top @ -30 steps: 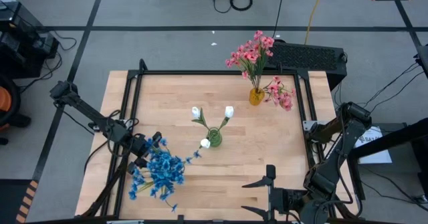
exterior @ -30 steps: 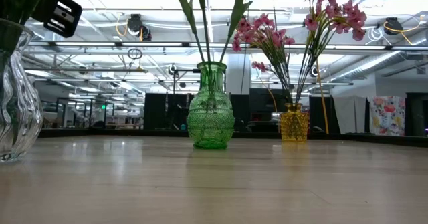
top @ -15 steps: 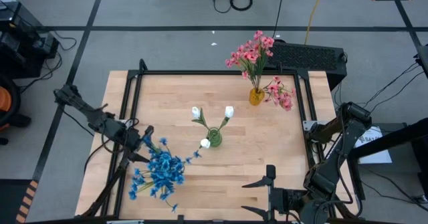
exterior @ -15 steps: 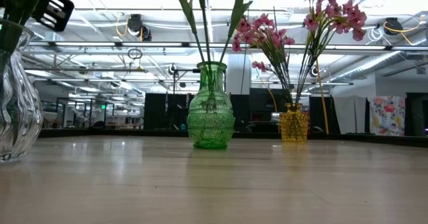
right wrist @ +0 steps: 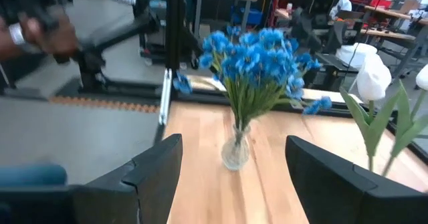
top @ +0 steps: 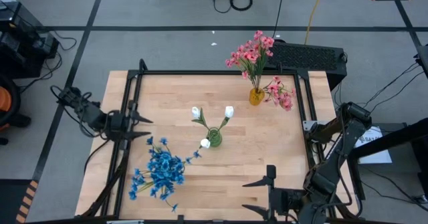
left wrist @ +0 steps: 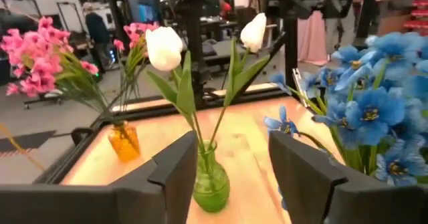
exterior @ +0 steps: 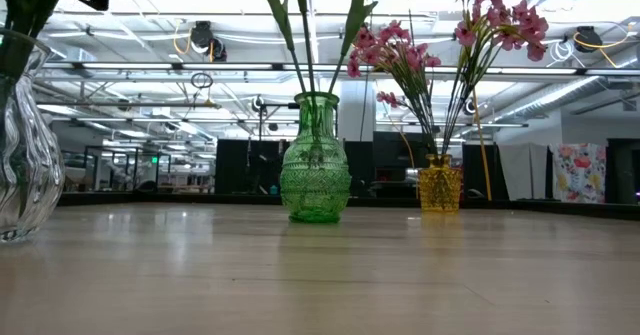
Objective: Sort flowers into vase by color
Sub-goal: Return to Home Position
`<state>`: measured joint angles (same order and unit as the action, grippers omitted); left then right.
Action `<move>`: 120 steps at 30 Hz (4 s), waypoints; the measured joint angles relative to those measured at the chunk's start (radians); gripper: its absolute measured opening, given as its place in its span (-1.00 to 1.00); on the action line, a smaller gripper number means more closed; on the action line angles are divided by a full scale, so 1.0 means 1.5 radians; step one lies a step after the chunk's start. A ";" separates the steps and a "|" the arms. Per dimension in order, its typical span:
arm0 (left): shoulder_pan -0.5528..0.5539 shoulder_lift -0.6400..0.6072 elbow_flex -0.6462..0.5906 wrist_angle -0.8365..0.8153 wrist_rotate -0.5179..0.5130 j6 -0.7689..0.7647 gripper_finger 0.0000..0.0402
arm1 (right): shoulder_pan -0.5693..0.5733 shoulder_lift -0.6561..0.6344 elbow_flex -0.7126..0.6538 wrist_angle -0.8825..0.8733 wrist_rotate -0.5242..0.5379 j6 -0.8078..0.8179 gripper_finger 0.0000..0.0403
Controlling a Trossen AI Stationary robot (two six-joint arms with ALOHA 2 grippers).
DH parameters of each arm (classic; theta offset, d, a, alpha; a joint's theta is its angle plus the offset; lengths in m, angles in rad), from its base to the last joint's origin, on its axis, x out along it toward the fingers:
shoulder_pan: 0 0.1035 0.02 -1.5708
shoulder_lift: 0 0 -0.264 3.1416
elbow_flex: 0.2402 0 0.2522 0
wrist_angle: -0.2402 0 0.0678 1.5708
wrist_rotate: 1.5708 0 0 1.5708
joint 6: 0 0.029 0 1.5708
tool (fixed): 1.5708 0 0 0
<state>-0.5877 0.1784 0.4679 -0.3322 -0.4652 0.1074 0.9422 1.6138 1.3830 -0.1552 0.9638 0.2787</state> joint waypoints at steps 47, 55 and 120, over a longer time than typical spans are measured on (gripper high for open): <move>0.282 0.011 -0.306 0.417 0.183 -0.086 -0.99 | 0.008 -0.002 -0.193 0.027 -0.092 0.065 -0.42; 0.345 0.011 -0.307 0.416 0.275 -0.085 -0.99 | -0.009 -0.002 -0.193 0.028 -0.107 0.050 -0.42; 0.360 -0.117 -0.309 0.235 0.357 -0.066 -0.98 | -0.142 -0.793 -0.879 0.323 -0.318 -0.116 -1.00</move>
<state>-0.0479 0.0032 0.0044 0.0204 0.0708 0.0090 0.7294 0.4250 0.0640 0.3286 0.4865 0.1043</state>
